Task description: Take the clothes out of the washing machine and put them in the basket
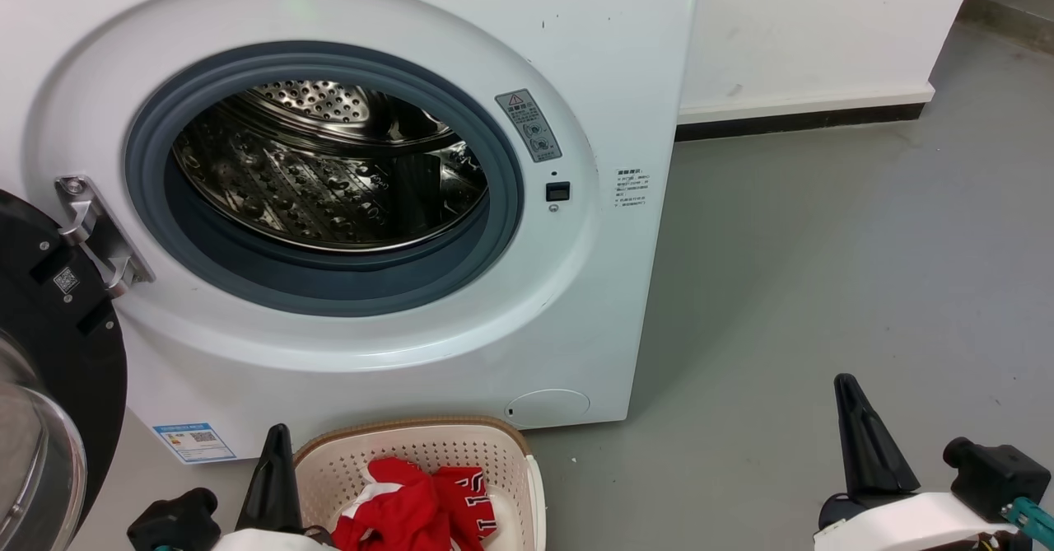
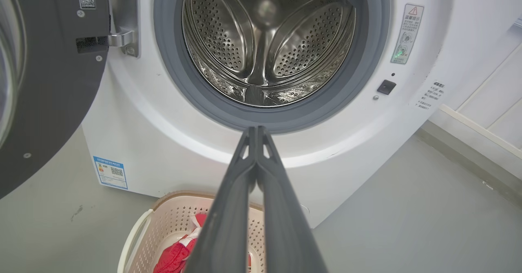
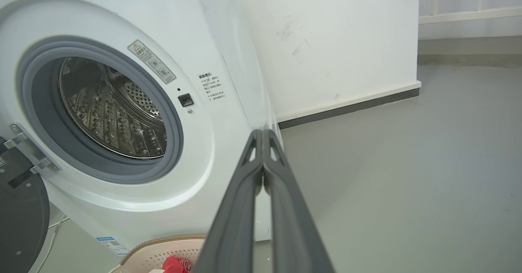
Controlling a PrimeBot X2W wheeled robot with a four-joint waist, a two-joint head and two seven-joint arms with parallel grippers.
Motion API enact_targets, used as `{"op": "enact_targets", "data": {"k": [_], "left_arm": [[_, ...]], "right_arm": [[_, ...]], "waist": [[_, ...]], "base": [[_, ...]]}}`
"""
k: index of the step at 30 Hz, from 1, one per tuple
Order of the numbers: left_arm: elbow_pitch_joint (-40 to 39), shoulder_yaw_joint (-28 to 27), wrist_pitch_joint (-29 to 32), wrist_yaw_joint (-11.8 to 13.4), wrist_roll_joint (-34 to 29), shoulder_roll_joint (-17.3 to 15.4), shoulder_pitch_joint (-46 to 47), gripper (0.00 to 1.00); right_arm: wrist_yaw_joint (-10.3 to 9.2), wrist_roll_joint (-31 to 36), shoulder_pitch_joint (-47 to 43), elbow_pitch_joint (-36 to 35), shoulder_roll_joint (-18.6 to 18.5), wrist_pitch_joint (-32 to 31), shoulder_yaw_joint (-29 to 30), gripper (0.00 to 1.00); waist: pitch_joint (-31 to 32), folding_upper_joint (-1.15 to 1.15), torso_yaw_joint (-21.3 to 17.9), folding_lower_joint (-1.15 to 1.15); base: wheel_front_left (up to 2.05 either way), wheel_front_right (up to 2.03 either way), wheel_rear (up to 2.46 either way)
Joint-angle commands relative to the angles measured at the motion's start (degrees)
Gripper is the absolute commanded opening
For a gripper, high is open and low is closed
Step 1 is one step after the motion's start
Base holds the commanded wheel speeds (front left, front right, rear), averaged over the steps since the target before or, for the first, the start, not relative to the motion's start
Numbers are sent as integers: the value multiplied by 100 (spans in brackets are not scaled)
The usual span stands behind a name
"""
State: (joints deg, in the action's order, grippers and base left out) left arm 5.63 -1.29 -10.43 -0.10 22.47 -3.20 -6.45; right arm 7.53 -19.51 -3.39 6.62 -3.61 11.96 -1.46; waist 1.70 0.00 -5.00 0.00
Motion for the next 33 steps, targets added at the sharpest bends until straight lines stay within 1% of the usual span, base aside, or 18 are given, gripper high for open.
{"op": "enact_targets", "data": {"k": [1,15,33], "left_arm": [[-53,-40,36,-34,186,-13,164,0],[113,-132,357,-175,1521,-5,386,0],[301,-236,712,-327,2960,4,640,0]], "right_arm": [[0,-217,197,-48,-49,-27,6,0],[-1,-1695,355,98,-107,-297,54,0],[-2,-3257,526,256,-142,-619,145,0]], "waist": [[-1,0,4,0],[-26,0,68,0],[-57,0,150,0]], "base": [[0,0,0],[0,0,0],[0,0,0]]}}
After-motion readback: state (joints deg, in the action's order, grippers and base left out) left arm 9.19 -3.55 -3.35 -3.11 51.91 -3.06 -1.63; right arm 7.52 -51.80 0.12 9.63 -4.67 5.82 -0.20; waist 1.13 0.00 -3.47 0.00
